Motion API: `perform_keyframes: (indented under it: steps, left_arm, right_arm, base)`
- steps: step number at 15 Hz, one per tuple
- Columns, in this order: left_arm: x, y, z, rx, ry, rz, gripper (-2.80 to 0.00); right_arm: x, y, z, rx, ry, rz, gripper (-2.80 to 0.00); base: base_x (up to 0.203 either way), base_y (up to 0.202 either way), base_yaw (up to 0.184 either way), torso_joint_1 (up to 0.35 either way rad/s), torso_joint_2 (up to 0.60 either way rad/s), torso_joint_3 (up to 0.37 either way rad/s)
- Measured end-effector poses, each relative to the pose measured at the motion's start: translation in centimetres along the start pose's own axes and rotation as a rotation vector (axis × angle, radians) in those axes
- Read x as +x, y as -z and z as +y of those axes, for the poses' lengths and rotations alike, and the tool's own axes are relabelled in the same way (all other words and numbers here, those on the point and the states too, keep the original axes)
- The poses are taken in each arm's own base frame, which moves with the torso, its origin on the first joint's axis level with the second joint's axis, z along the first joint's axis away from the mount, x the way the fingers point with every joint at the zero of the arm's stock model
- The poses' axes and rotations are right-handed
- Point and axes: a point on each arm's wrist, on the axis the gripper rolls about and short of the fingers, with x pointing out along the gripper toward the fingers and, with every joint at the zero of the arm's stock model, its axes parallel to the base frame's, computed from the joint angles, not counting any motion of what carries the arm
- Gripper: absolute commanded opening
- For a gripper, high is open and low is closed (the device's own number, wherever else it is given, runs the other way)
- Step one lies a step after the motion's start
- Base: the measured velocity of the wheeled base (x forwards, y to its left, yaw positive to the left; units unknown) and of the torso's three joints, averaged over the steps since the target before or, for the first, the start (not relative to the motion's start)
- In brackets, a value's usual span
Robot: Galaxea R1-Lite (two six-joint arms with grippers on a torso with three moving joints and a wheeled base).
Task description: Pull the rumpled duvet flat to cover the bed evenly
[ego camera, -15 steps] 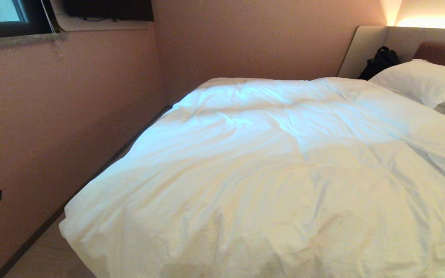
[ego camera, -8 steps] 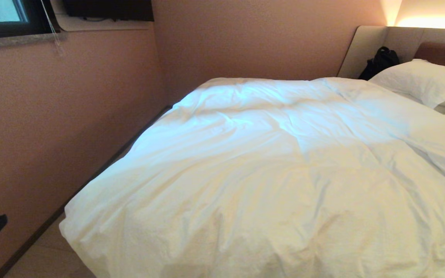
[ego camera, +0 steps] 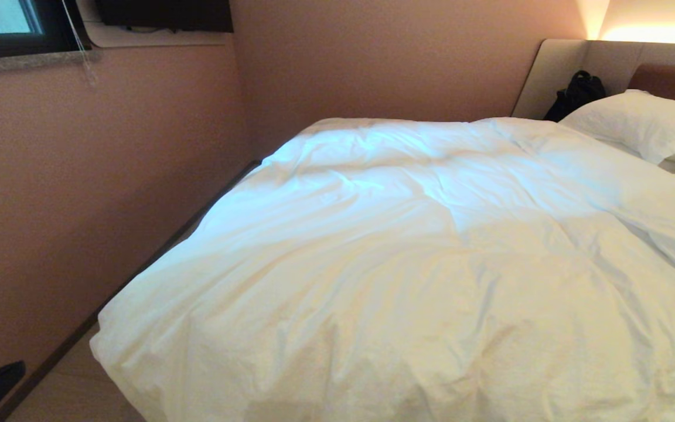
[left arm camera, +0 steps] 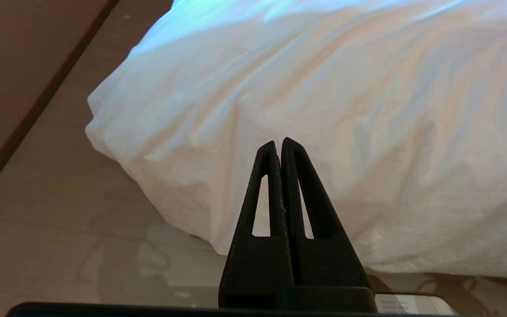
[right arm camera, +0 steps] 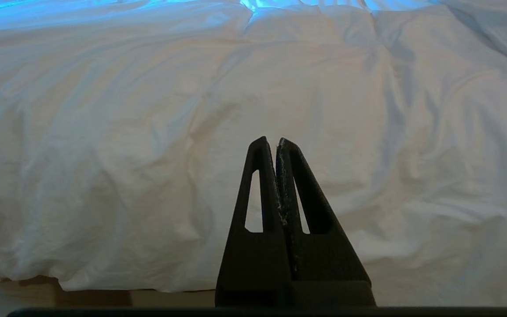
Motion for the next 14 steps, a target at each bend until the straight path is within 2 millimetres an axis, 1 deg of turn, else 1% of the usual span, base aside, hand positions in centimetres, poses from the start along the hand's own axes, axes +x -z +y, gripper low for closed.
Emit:
perform_keyframes:
  steps: [3, 6, 8, 11, 14]
  left_arm:
    - [-1.0, 1.1, -0.4, 0.014, 0.024, -0.034, -2.80]
    - [-1.9, 2.0, -0.8, 0.031, 0.086, -0.068, -2.80]
    - [-2.2, 2.5, -1.0, 0.037, 0.102, -0.074, -2.80]
    - [-2.5, 3.3, -1.1, 0.011, 0.108, -0.034, -2.80]
    - [-2.7, 3.5, -1.2, -0.033, 0.126, -0.027, -2.80]
  right_arm:
    - [0.0, 0.0, 0.0, 0.000, 0.000, 0.000, -2.80]
    - [0.0, 0.0, 0.0, 0.000, 0.000, 0.000, -2.80]
    - [0.0, 0.0, 0.0, 0.000, 0.000, 0.000, -2.80]
    - [0.0, 0.0, 0.0, 0.000, 0.000, -0.001, -2.80]
    - [0.0, 0.0, 0.0, 0.000, 0.000, -0.001, -2.80]
  base:
    - [0.000, 0.000, 0.000, 0.000, 0.00, 0.000]
    - [0.000, 0.000, 0.000, 0.000, 0.00, 0.000]
    - [0.000, 0.000, 0.000, 0.000, 0.00, 0.000]
    - [0.000, 0.000, 0.000, 0.000, 0.00, 0.000]
    - [0.000, 0.000, 0.000, 0.000, 0.00, 0.000]
